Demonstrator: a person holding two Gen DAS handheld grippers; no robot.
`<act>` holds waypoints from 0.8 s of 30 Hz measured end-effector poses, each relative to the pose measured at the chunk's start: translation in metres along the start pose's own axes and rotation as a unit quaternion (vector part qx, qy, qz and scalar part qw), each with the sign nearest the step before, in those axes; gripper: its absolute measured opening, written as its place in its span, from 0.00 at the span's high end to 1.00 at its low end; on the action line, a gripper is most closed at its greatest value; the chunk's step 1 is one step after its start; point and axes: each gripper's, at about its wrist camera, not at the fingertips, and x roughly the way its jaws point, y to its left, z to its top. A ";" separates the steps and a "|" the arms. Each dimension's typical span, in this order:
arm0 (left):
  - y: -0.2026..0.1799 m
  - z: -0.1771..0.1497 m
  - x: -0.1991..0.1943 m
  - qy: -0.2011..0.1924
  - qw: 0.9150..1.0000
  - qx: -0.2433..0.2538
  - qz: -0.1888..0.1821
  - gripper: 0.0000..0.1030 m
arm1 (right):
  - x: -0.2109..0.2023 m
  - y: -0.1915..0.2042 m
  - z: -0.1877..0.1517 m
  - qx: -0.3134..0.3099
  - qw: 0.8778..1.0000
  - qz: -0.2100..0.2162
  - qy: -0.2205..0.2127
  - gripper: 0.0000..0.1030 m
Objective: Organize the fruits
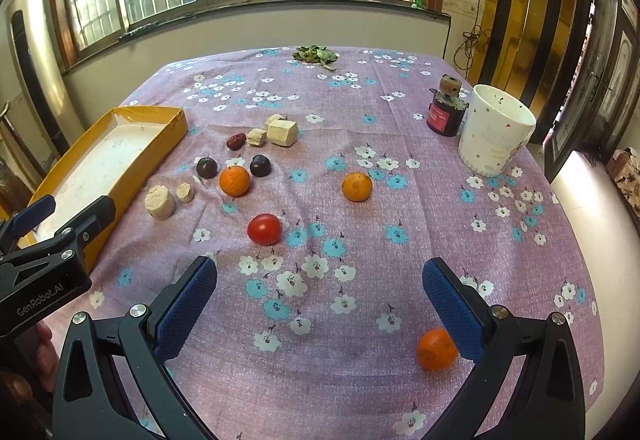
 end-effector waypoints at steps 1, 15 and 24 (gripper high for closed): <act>0.000 0.000 0.000 0.000 1.000 0.000 0.000 0.00 | 0.001 0.000 0.000 -0.001 1.000 -0.001 0.000 0.00; 0.034 -0.002 0.016 0.025 0.999 -0.011 0.031 0.00 | 0.054 0.015 0.004 -0.033 0.998 0.044 0.044 0.02; 0.039 -0.009 0.028 0.049 0.998 0.005 0.031 0.00 | 0.105 0.036 0.014 -0.056 0.991 0.088 0.085 0.34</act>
